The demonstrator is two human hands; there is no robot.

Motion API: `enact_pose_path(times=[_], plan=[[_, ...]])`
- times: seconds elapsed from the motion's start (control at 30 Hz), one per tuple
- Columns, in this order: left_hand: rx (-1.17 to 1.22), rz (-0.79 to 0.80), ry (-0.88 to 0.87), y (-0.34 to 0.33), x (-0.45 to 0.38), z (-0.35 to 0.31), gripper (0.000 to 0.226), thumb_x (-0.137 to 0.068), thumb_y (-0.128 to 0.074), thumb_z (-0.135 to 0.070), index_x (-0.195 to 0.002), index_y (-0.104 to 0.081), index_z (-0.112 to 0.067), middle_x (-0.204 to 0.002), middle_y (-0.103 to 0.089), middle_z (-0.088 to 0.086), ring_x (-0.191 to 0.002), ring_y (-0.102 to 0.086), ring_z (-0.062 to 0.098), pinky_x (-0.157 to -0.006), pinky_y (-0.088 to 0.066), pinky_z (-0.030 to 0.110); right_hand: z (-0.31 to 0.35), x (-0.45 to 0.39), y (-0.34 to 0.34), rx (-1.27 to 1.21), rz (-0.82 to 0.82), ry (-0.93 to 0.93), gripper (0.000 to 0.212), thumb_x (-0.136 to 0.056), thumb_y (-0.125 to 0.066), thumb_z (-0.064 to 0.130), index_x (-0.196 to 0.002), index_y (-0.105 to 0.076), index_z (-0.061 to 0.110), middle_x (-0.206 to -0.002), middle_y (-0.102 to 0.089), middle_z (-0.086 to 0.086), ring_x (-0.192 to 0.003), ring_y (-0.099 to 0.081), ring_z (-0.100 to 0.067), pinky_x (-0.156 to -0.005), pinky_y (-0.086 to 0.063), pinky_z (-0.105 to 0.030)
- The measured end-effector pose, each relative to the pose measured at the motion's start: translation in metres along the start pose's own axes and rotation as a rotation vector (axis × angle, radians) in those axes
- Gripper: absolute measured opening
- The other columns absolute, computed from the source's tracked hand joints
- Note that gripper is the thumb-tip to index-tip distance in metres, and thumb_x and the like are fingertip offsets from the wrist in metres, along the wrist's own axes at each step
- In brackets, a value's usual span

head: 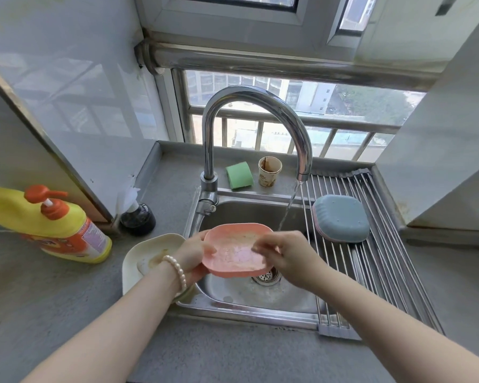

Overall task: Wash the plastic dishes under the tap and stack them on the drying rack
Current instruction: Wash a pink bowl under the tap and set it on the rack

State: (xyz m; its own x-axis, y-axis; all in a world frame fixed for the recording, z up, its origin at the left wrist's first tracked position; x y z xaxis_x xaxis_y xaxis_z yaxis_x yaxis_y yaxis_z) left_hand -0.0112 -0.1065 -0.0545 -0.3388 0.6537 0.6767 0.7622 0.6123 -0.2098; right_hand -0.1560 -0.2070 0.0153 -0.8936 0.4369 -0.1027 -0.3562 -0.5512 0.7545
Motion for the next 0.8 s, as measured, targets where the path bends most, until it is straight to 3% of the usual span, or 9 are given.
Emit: enact_pose_path(times=[0.1, 0.17, 0.33, 0.43, 0.57, 0.63, 0.7, 0.77, 0.8], plan=[[0.118, 0.089, 0.066, -0.009, 0.002, 0.006, 0.054, -0.077, -0.023, 0.023, -0.123, -0.049, 0.011, -0.098, -0.061, 0.021, -0.082, -0.060, 0.029, -0.052, -0.055, 0.027, -0.007, -0.010, 0.000, -0.217, -0.185, -0.027, 0.035, -0.087, -0.059, 0.041, -0.067, -0.070, 0.015, -0.065, -0.054, 0.018, -0.068, -0.050, 0.003, -0.065, -0.037, -0.013], [0.183, 0.109, 0.112, -0.006, 0.000, 0.011, 0.048, -0.081, -0.025, 0.021, -0.122, -0.049, 0.014, -0.100, -0.062, 0.024, -0.084, -0.063, 0.031, -0.059, -0.059, 0.031, -0.006, -0.014, -0.006, -0.247, -0.262, -0.020, 0.040, -0.086, -0.050, 0.049, -0.050, -0.054, 0.032, -0.057, -0.050, 0.020, -0.067, -0.048, 0.000, -0.068, -0.036, -0.018], [-0.044, 0.132, 0.196, -0.013, 0.010, 0.024, 0.021, -0.096, -0.043, -0.007, -0.108, -0.057, 0.004, -0.091, -0.060, 0.025, -0.090, -0.065, 0.037, -0.084, -0.054, 0.046, 0.004, -0.043, -0.004, -0.296, -0.428, -0.109, 0.049, -0.082, -0.053, 0.032, -0.040, -0.027, 0.029, -0.045, -0.031, 0.011, -0.051, -0.035, -0.011, -0.056, -0.031, -0.031], [-0.003, 0.047, -0.012, -0.016, 0.012, 0.023, 0.051, -0.096, -0.034, -0.054, -0.126, -0.056, -0.019, -0.130, -0.059, 0.010, -0.132, -0.043, 0.025, -0.116, -0.020, 0.048, 0.003, -0.075, -0.001, -0.304, -0.377, -0.208, 0.050, -0.081, -0.054, 0.017, -0.040, -0.026, 0.022, -0.046, -0.027, 0.005, -0.049, -0.027, -0.013, -0.054, -0.024, -0.030], [0.018, 0.068, -0.329, -0.038, 0.023, -0.011, 0.110, -0.056, -0.030, -0.093, -0.123, -0.058, -0.011, -0.121, -0.065, 0.011, -0.119, -0.057, 0.024, -0.107, -0.037, 0.048, -0.025, -0.094, 0.002, -0.486, -0.404, -0.597, 0.049, -0.086, -0.054, 0.014, -0.046, -0.025, 0.018, -0.049, -0.022, 0.001, -0.053, -0.021, -0.017, -0.055, -0.016, -0.034], [0.083, 0.085, -0.332, -0.039, 0.008, -0.011, 0.107, -0.049, -0.061, -0.084, -0.119, -0.060, -0.003, -0.115, -0.067, 0.015, -0.114, -0.059, 0.031, -0.095, -0.048, 0.045, -0.031, -0.094, 0.001, -0.516, -0.452, -0.718, 0.045, -0.091, -0.050, 0.020, -0.050, -0.030, 0.017, -0.053, -0.031, -0.001, -0.058, -0.031, -0.020, -0.055, -0.021, -0.035], [0.234, 0.111, -0.252, -0.030, -0.019, 0.000, 0.081, -0.061, -0.078, -0.057, -0.120, -0.058, -0.005, -0.113, -0.068, 0.012, -0.120, -0.055, 0.031, -0.088, -0.052, 0.038, -0.022, -0.094, -0.006, -0.371, -0.438, -0.684, 0.038, -0.096, -0.042, 0.025, -0.061, -0.049, 0.013, -0.068, -0.053, -0.005, -0.075, -0.048, -0.025, -0.065, -0.032, -0.035], [0.387, 0.053, -0.236, -0.019, -0.019, -0.005, 0.050, -0.081, -0.067, -0.045, -0.117, -0.061, -0.010, -0.117, -0.066, 0.011, -0.117, -0.058, 0.027, -0.086, -0.052, 0.036, -0.004, -0.094, -0.024, -0.076, -0.407, -0.493, 0.032, -0.099, -0.037, 0.028, -0.096, -0.065, 0.013, -0.111, -0.063, -0.010, -0.111, -0.051, -0.027, -0.095, -0.033, -0.035], [0.489, 0.035, -0.194, -0.022, -0.015, -0.006, 0.039, -0.090, -0.055, -0.040, -0.113, -0.063, -0.010, -0.118, -0.066, 0.012, -0.111, -0.061, 0.024, -0.088, -0.050, 0.036, 0.010, -0.090, -0.037, 0.073, -0.384, -0.335, 0.035, -0.099, -0.036, 0.030, -0.112, -0.064, 0.014, -0.130, -0.056, -0.010, -0.128, -0.042, -0.027, -0.108, -0.020, -0.034]])
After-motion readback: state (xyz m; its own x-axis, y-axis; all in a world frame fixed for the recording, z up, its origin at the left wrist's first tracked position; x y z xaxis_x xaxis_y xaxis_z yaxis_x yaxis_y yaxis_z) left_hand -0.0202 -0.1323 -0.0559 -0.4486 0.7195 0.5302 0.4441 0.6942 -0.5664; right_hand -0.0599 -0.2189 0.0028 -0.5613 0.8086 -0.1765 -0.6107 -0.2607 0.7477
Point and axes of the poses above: each hand's wrist, its own x-axis away from the middle knuckle, its own y-axis out of the back of the hand, z = x × y, the point moved 5 cm from there along -x, towards the middle knuckle
